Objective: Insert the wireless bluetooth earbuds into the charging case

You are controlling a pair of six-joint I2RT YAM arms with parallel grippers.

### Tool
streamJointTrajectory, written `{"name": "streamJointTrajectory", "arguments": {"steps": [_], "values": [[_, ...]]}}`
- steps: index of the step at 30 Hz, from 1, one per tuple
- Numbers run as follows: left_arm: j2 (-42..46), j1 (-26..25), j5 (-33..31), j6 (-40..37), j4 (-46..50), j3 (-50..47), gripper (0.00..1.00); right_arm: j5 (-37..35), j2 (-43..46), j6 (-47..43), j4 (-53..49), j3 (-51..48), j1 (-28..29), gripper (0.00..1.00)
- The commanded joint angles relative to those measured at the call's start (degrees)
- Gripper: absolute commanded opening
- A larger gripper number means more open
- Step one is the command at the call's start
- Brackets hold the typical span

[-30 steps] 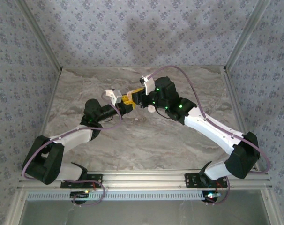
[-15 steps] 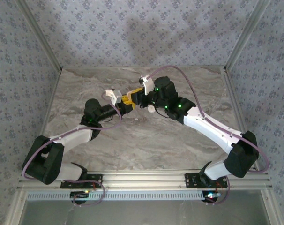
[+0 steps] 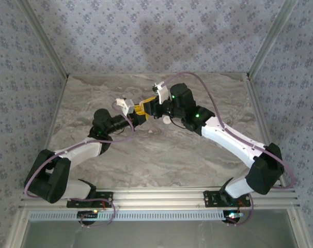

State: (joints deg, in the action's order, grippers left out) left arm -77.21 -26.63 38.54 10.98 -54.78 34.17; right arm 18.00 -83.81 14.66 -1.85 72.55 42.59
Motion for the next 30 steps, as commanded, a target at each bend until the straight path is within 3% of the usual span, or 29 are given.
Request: {"name": "streamJointTrajectory", "arguments": {"steps": [1,16,23,30], "values": [[1.4,-0.4,0.3,-0.3,-4.9,3.3,0.20,5.8,-2.4,1.0,-2.5,0.8,0.5,0.21],[1.9,-0.4,0.4,-0.5,-4.8,3.6,0.20,8.7,-2.7,0.2,-4.6,0.2,0.2,0.21],[2.4,-1.0,2.2,-2.4,-4.7,3.6,0.20,11.8,-0.6,-7.5,-2.7,-2.2,-0.2,0.24],[3.6,-1.4,3.1,-4.2,-2.9,3.7,0.20,15.4,-0.5,-9.3,-3.7,-2.3,-2.4,0.25]]}}
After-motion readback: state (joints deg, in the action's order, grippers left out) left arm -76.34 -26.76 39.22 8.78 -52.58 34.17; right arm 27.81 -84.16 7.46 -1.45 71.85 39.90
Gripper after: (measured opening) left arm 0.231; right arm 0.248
